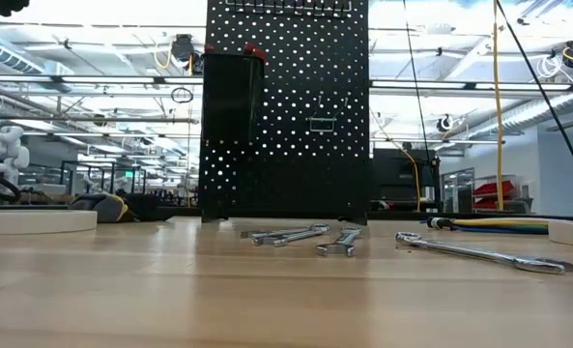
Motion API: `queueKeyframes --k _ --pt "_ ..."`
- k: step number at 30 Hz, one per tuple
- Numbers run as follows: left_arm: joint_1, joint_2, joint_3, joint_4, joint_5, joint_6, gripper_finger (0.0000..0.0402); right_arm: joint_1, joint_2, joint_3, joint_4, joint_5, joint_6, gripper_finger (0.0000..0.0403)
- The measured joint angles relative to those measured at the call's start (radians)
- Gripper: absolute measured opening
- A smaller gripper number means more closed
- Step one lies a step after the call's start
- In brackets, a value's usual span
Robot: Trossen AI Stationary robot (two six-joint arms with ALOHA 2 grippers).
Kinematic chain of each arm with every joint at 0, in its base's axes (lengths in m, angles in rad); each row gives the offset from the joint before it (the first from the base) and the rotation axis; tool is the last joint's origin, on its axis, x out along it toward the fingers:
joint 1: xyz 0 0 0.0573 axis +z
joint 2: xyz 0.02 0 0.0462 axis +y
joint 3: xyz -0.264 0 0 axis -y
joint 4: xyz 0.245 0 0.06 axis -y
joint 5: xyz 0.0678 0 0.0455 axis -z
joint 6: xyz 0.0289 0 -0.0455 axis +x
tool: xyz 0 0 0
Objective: Hang tools onto peg board
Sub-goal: Put the ratchet wrench into the black bin on the peg board
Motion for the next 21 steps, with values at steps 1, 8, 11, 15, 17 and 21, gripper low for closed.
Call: queueKeyframes --k 1,8,11,15,17,21 --pt "-0.001 0.0 0.0 0.009 0.005 -0.003 0.0135 0.005 -0.002 0.0 0.018 0.0 0.0 0.0035" --pt "-0.012 0.005 0.0 0.092 0.022 -0.003 0.0135 0.005 -0.026 -0.001 0.019 -0.312 -0.051 0.0035" --pt "-0.009 0.005 0.0 0.092 0.022 -0.003 0.0135 -0.022 -0.075 -0.001 -0.03 -0.501 -0.082 0.0035" --pt "-0.008 0.005 0.0 0.092 0.016 -0.003 0.0135 -0.054 -0.144 -0.004 -0.131 -0.684 -0.158 0.0035" --pt "-0.008 0.005 0.0 0.092 0.014 -0.004 0.0135 -0.068 -0.193 -0.032 -0.149 -0.774 -0.198 0.0035" --pt "-0.012 0.005 0.0 0.09 0.0 -0.03 0.0135 -0.12 -0.332 -0.204 -0.129 -0.935 -0.218 0.0035"
